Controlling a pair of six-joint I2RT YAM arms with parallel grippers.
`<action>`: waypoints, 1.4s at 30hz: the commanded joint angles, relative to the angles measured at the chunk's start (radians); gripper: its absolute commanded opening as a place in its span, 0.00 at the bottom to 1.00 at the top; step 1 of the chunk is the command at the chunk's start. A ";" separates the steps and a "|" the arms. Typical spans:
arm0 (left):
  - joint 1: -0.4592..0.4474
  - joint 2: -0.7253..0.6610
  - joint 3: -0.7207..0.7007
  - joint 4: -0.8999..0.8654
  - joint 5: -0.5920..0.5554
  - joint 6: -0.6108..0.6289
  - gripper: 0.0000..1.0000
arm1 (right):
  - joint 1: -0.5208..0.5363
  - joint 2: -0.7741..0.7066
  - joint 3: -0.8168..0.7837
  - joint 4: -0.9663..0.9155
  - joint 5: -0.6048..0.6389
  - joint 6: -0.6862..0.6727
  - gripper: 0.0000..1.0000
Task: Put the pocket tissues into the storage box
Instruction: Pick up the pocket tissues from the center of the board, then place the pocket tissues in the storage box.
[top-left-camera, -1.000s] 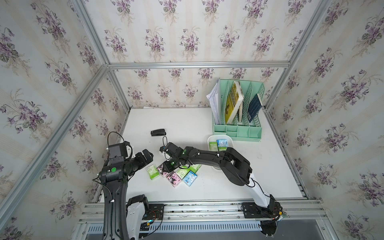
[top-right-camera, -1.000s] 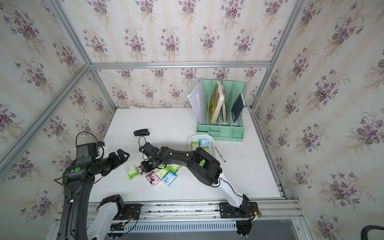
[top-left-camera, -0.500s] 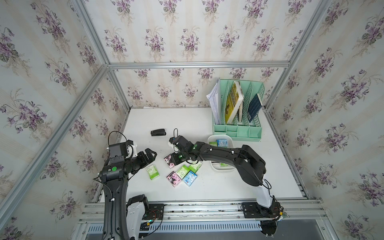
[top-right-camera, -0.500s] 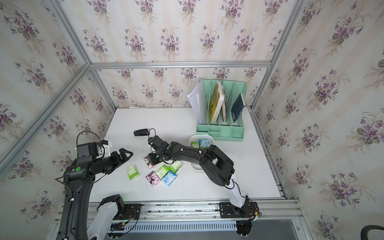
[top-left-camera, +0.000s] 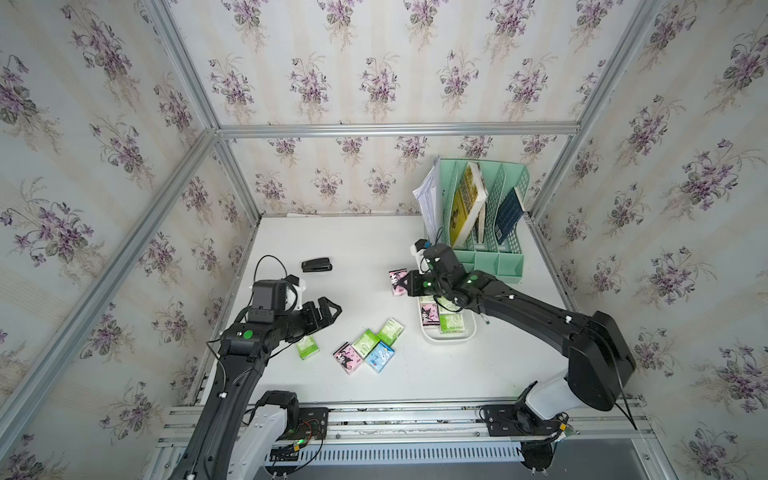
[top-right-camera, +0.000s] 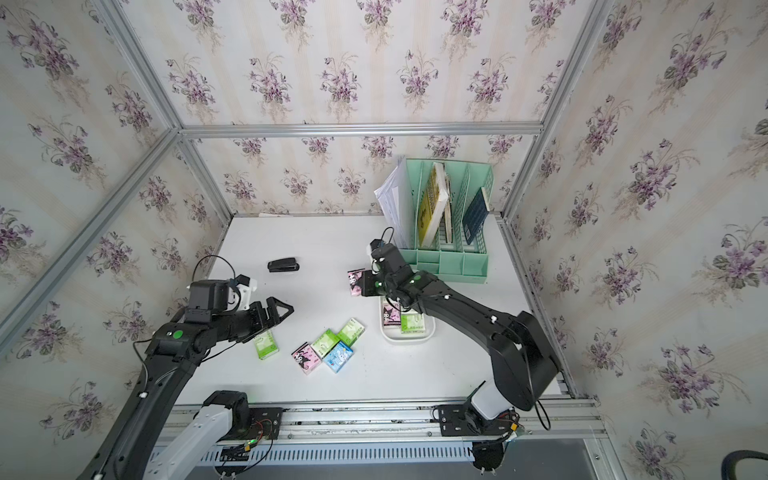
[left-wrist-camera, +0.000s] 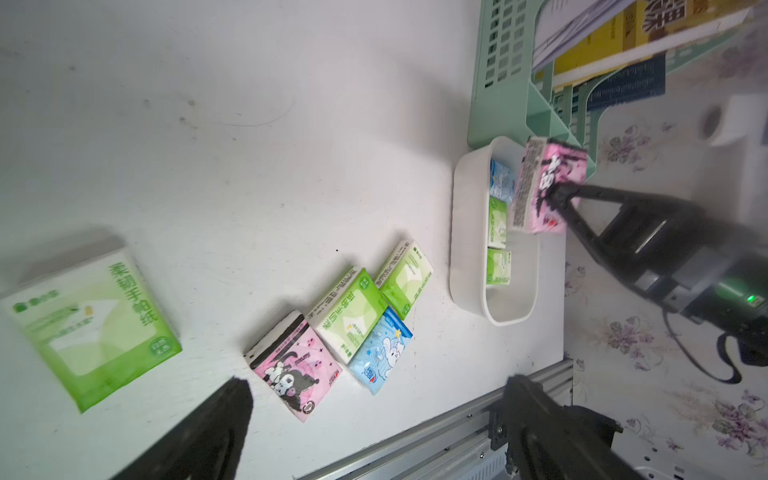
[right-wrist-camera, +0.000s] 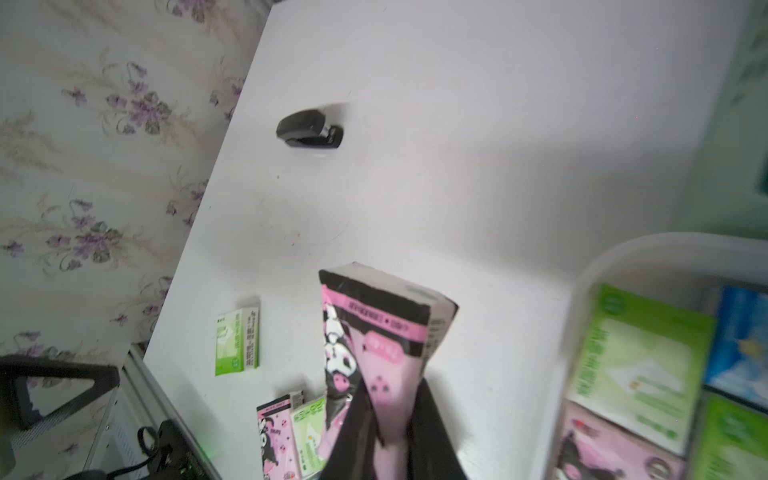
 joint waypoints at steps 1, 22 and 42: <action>-0.131 0.062 0.027 0.107 -0.135 -0.076 0.99 | -0.072 -0.051 -0.032 -0.042 -0.005 -0.048 0.01; -0.389 0.260 0.115 0.196 -0.274 -0.110 0.99 | -0.244 0.074 -0.102 0.014 -0.106 -0.135 0.00; -0.389 0.286 0.104 0.192 -0.284 -0.096 0.99 | -0.245 0.224 -0.048 0.072 -0.139 -0.116 0.01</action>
